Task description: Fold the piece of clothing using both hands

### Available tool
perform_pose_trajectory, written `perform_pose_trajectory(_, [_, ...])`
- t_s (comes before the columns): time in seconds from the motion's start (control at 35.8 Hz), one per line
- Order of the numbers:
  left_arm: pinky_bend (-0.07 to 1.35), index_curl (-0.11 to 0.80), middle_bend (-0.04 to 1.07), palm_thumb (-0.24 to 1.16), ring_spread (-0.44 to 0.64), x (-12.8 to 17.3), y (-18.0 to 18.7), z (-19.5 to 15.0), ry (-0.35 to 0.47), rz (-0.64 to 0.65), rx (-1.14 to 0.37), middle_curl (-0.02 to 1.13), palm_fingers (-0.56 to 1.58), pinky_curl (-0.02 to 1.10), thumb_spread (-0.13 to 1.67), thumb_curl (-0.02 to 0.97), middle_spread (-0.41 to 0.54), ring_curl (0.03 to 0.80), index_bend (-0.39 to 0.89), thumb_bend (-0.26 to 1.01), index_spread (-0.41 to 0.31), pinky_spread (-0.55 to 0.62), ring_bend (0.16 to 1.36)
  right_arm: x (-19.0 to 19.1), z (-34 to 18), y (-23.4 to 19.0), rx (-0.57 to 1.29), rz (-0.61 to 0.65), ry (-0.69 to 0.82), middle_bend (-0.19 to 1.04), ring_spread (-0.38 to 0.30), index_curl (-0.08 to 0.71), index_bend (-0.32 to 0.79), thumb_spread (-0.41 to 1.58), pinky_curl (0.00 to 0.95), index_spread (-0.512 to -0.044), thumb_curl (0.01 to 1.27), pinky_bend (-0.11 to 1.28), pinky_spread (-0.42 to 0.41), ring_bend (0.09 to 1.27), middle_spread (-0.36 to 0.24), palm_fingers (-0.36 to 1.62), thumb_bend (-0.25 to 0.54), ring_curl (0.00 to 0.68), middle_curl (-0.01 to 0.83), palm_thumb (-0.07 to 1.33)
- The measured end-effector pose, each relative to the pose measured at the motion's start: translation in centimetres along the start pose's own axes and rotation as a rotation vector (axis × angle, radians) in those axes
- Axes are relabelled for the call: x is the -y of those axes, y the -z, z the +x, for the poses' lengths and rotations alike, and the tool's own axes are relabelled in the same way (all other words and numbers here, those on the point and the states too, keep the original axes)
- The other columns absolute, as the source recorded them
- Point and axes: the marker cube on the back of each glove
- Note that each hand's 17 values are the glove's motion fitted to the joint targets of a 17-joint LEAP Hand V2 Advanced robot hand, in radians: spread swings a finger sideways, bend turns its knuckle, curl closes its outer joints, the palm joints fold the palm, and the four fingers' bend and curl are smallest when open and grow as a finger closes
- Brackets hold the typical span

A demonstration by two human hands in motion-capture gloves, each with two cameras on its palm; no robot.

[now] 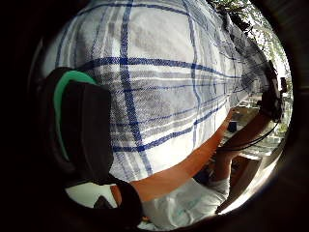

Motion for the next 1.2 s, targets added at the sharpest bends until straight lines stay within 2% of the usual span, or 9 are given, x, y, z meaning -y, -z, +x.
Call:
perform_pose_trajectory(0.17, [0.53, 0.383, 0.19, 0.08, 0.26, -1.7, 4.1, -3.7, 0.071, 0.163, -0.193, 0.36, 0.33, 0.40, 1.50, 0.162, 0.066, 0.299, 0.13, 0.00, -0.086, 0.25, 0.53, -3.6, -10.3, -4.1, 0.117, -0.110, 0.292, 0.35, -0.251, 0.106, 0.06, 0.60, 0.416, -0.279, 0.58, 0.80, -0.358, 0.75, -0.225, 1.07, 0.034, 0.483, 0.506, 1.06])
perform_pose_trajectory(0.39, [0.54, 0.364, 0.20, 0.16, 0.17, -6.8, 9.4, -9.4, 0.223, 0.300, -0.142, 0.38, 0.44, 0.41, 1.53, 0.185, 0.013, 0.313, 0.12, 0.04, -0.090, 0.17, 0.56, -12.5, -20.8, -9.9, -0.098, -0.301, 0.611, 0.33, -0.259, 0.115, 0.05, 0.47, 0.405, -0.291, 0.63, 0.76, -0.353, 0.72, -0.243, 1.09, -0.015, 0.482, 0.508, 1.09])
perform_pose_trajectory(0.53, [0.53, 0.357, 0.21, 0.21, 0.14, -8.2, 9.6, -11.6, 0.276, 0.332, -0.167, 0.39, 0.46, 0.41, 1.54, 0.200, -0.001, 0.320, 0.13, 0.06, -0.094, 0.14, 0.56, -15.4, -20.9, -19.6, -0.277, -0.407, 0.697, 0.33, -0.259, 0.116, 0.05, 0.43, 0.403, -0.295, 0.65, 0.76, -0.347, 0.71, -0.248, 1.09, -0.025, 0.483, 0.511, 1.09])
perform_pose_trajectory(0.64, [0.52, 0.350, 0.21, 0.24, 0.13, -8.7, 9.3, -12.1, 0.291, 0.321, -0.177, 0.39, 0.47, 0.40, 1.54, 0.210, -0.012, 0.320, 0.13, 0.07, -0.096, 0.13, 0.55, -16.1, -20.1, -22.3, -0.283, -0.460, 0.723, 0.32, -0.264, 0.113, 0.04, 0.40, 0.404, -0.302, 0.66, 0.76, -0.344, 0.71, -0.251, 1.09, -0.030, 0.484, 0.514, 1.09])
perform_pose_trajectory(0.84, [0.51, 0.340, 0.19, 0.26, 0.11, -8.1, 9.5, -11.5, 0.265, 0.341, -0.178, 0.40, 0.48, 0.40, 1.54, 0.216, -0.020, 0.319, 0.13, 0.08, -0.098, 0.12, 0.54, -15.2, -18.7, -18.7, 0.056, -0.599, 0.699, 0.21, -0.263, 0.045, -0.07, 0.63, 0.437, -0.304, 0.63, 0.90, -0.339, 0.72, -0.207, 0.92, -0.060, 0.485, 0.481, 0.92])
perform_pose_trajectory(0.92, [0.51, 0.336, 0.19, 0.26, 0.11, -8.0, 10.2, -10.2, 0.237, 0.352, -0.162, 0.40, 0.48, 0.40, 1.55, 0.219, -0.022, 0.319, 0.13, 0.08, -0.098, 0.12, 0.54, -13.7, -17.0, -15.6, 0.081, -0.617, 0.669, 0.20, -0.201, 0.057, 0.03, 0.81, 0.425, -0.302, 0.58, 0.85, -0.257, 0.62, -0.165, 0.77, -0.070, 0.458, 0.475, 0.81])
perform_pose_trajectory(1.03, [0.50, 0.331, 0.19, 0.27, 0.11, -8.0, 11.4, -7.5, 0.182, 0.356, -0.103, 0.40, 0.48, 0.40, 1.55, 0.220, -0.023, 0.321, 0.13, 0.08, -0.098, 0.12, 0.54, -11.0, -13.7, -11.6, -0.236, -0.554, 0.671, 0.24, -0.136, 0.132, 0.21, 0.97, 0.389, -0.310, 0.54, 0.68, -0.143, 0.48, -0.135, 0.68, -0.051, 0.422, 0.477, 0.72])
perform_pose_trajectory(1.12, [0.49, 0.330, 0.19, 0.27, 0.10, -7.7, 12.0, -5.3, 0.135, 0.364, -0.064, 0.40, 0.49, 0.39, 1.55, 0.222, -0.024, 0.322, 0.13, 0.08, -0.099, 0.12, 0.54, -9.2, -11.9, -9.2, -0.520, -0.435, 0.663, 0.24, -0.103, 0.171, 0.24, 1.05, 0.359, -0.313, 0.52, 0.59, -0.065, 0.40, -0.123, 0.63, -0.041, 0.390, 0.471, 0.67])
perform_pose_trajectory(1.2, [0.48, 0.328, 0.19, 0.27, 0.10, -7.9, 12.7, -3.3, 0.108, 0.361, -0.018, 0.40, 0.49, 0.39, 1.54, 0.222, -0.027, 0.322, 0.13, 0.08, -0.099, 0.13, 0.53, -8.4, -11.3, -6.9, -0.647, -0.333, 0.653, 0.22, -0.074, 0.206, 0.26, 1.12, 0.334, -0.327, 0.49, 0.51, 0.013, 0.33, -0.119, 0.56, -0.035, 0.366, 0.460, 0.63])
